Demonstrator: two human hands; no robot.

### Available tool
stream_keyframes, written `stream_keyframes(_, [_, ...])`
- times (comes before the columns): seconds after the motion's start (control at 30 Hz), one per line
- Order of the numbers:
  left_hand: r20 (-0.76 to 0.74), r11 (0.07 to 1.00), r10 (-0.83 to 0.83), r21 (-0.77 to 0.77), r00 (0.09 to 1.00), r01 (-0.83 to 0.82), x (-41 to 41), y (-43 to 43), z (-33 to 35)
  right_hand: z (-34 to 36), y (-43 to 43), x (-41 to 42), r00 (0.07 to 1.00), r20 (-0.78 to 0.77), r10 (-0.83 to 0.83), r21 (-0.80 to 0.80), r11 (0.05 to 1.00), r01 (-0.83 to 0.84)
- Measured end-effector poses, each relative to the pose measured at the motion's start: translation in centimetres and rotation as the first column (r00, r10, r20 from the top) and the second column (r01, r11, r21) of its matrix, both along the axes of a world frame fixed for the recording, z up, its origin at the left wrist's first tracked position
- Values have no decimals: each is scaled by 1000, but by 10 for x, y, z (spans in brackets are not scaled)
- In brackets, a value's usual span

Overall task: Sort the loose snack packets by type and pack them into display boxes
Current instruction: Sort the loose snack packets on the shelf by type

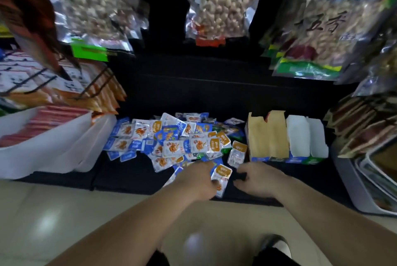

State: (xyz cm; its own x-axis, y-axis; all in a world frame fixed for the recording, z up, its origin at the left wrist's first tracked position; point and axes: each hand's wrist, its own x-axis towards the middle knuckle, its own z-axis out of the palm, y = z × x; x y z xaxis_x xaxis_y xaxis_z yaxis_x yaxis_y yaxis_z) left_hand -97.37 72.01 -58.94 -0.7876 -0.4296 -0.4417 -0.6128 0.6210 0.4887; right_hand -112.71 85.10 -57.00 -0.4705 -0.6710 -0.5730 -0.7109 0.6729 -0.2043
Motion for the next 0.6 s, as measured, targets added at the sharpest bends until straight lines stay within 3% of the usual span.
stream_keyframes(0.1, [59,999,-30,14,998,29,-44,-10,-39,-50,-11,-45,991,109,-76,0,997,76])
stream_keyframes(0.33, [224,969,-168,-140,960,203,-102,-16,-143,-183,-31,-84,971,147,-191,-276,935,225])
stream_keyframes(0.5, [200,936,-226,-227,954,269,-89,-27,-201,-242,-46,-95,972,57,-229,-423,876,231])
stream_keyframes(0.6, [165,920,-259,-257,952,295,-78,-30,-216,-267,-46,-81,939,112,-326,-480,809,338])
